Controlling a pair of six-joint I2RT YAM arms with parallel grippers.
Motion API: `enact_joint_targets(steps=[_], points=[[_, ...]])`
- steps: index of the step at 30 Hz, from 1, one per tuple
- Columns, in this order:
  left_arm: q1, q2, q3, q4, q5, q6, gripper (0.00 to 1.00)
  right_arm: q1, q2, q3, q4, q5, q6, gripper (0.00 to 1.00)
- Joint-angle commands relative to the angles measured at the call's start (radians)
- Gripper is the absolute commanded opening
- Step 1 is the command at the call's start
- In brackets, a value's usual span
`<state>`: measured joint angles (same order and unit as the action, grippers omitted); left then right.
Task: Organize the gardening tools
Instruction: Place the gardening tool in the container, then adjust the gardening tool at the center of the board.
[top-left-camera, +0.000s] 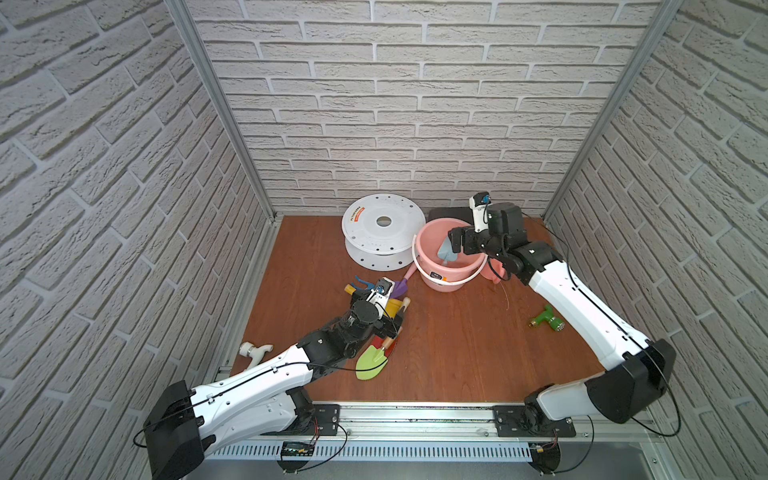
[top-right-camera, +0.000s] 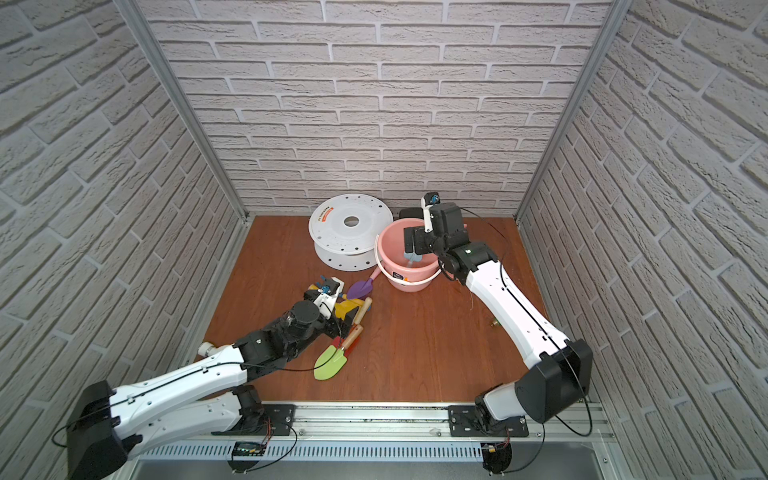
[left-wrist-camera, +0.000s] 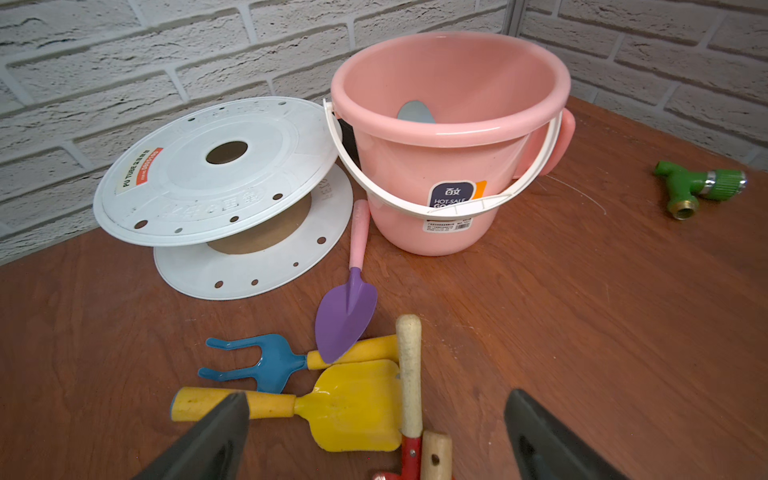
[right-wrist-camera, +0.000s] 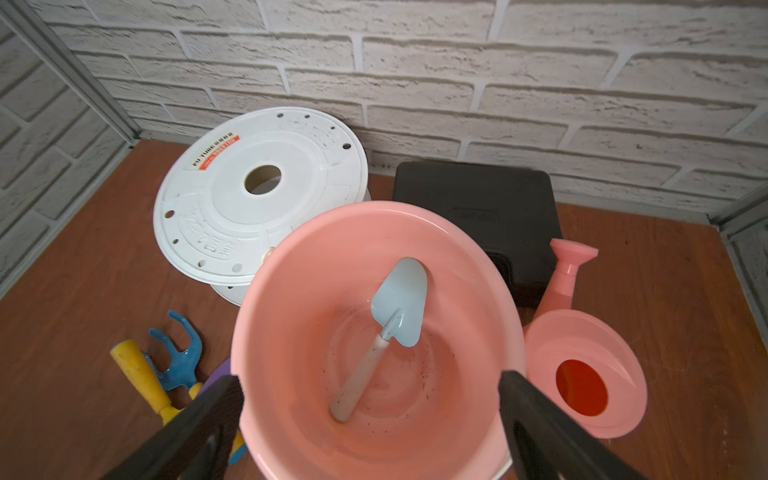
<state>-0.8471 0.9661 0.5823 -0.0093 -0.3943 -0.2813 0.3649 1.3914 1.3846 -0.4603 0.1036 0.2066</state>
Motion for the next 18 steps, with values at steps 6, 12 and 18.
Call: enact_joint_targets(steps=[6, 12, 18], points=[[0.021, 0.035, 0.080, -0.152, -0.118, -0.094, 0.98, 0.048, -0.247, -0.335, 0.179, -0.117, 0.141, 1.00], [0.021, 0.065, 0.155, -0.340, -0.159, -0.187, 0.98, 0.091, -0.353, -0.525, 0.267, -0.127, 0.155, 1.00], [0.022, 0.096, 0.220, -0.515, -0.072, -0.231, 0.98, 0.103, -0.386, -0.573, 0.284, -0.148, 0.176, 1.00]])
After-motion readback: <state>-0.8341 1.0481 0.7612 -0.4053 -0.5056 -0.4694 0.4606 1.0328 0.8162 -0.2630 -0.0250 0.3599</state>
